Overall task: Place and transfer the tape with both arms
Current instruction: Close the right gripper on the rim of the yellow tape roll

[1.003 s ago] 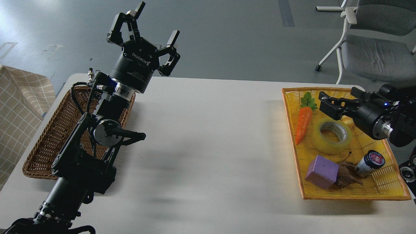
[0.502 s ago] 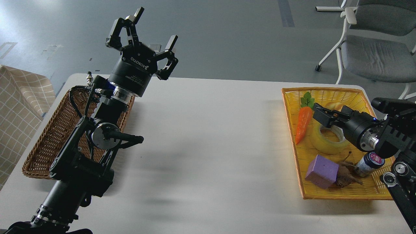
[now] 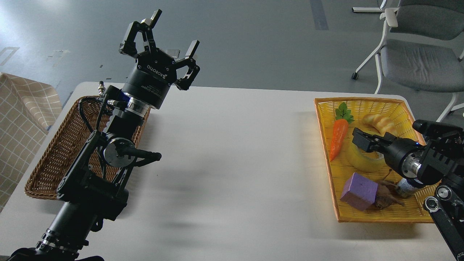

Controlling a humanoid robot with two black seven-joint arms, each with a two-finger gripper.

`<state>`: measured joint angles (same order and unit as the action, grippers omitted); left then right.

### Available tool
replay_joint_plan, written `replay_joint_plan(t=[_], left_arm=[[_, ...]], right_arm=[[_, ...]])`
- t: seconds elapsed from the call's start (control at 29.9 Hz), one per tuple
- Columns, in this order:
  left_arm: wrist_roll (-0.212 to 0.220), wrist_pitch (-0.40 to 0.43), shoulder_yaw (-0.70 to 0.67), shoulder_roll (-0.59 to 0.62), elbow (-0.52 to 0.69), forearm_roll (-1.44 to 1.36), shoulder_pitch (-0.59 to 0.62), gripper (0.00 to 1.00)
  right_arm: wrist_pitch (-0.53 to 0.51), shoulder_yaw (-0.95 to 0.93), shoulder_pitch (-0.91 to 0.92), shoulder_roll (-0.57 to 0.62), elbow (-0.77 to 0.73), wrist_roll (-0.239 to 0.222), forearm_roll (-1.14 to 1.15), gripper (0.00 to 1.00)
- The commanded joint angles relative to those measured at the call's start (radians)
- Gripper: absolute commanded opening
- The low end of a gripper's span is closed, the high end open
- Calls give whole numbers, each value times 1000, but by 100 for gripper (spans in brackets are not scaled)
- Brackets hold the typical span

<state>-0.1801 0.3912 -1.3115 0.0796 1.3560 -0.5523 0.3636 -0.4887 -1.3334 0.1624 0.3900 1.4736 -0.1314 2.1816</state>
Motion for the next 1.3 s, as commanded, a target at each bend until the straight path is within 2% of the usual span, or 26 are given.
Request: replay_joint_plan(t=[0.0,0.54,1.27], left_arm=[[1,0,0,-3,0,0,0,98],[-1,0,0,-4,0,0,0,98],[-1,0,0,3,0,2,0,98]], right_arm=[[0,8,3,1,-16,1,0,98],[0,97,97,-8,-124,3,0,96],[0,151,118,9,-177,9,0,94]])
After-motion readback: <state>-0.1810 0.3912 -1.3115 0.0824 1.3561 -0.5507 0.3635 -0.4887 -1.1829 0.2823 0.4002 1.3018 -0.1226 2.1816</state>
